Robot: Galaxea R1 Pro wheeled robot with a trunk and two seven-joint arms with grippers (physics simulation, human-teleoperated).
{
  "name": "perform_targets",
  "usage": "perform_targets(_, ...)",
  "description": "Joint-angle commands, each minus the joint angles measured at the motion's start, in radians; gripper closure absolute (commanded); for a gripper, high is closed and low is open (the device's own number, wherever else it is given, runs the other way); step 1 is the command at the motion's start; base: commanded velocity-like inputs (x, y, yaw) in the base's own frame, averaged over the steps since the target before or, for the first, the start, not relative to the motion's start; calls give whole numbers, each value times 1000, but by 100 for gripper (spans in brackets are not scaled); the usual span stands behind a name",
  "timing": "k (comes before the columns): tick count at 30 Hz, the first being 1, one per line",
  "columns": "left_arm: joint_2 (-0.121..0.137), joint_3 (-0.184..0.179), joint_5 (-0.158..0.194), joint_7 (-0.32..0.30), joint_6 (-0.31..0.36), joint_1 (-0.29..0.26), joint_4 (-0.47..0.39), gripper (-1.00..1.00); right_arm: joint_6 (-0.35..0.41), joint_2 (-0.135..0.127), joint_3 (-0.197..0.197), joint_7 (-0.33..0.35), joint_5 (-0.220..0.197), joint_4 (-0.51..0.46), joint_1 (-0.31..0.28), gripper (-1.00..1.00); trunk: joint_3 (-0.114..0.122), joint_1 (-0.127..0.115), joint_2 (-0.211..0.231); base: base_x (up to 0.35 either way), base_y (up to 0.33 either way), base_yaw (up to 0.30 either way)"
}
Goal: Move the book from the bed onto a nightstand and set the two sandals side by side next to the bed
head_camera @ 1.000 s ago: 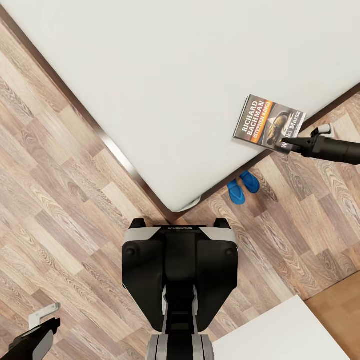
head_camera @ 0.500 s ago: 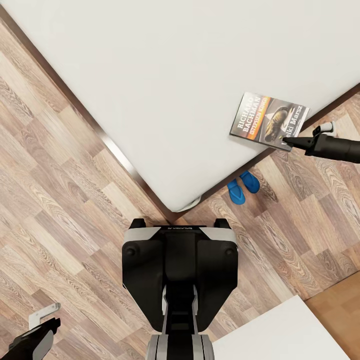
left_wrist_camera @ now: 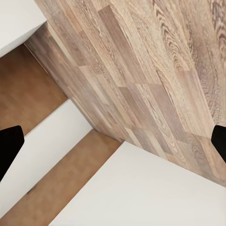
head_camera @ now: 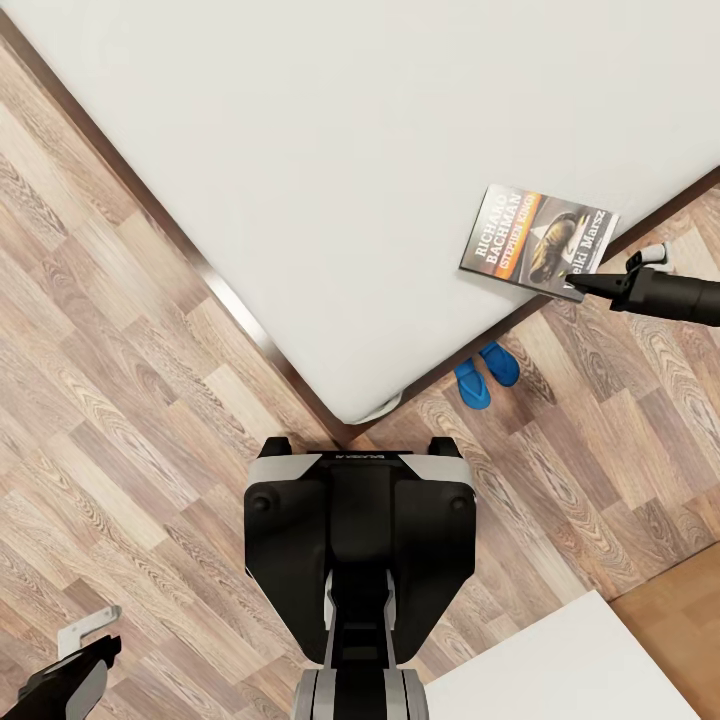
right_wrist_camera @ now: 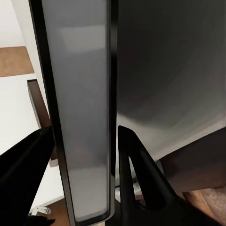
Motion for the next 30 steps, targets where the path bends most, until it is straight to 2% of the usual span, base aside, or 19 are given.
perform_targets(1, 0, -2, 8, 3, 5, 0, -3, -100, 11, 1, -4, 6, 9, 0, 0, 100, -1, 1, -1, 0, 0, 0)
perform_targets(30, 0, -2, 8, 3, 4, 0, -3, -100, 23, 2, -2, 6, 6, 1, -43, 100, -1, 1, -1, 0, 0, 0)
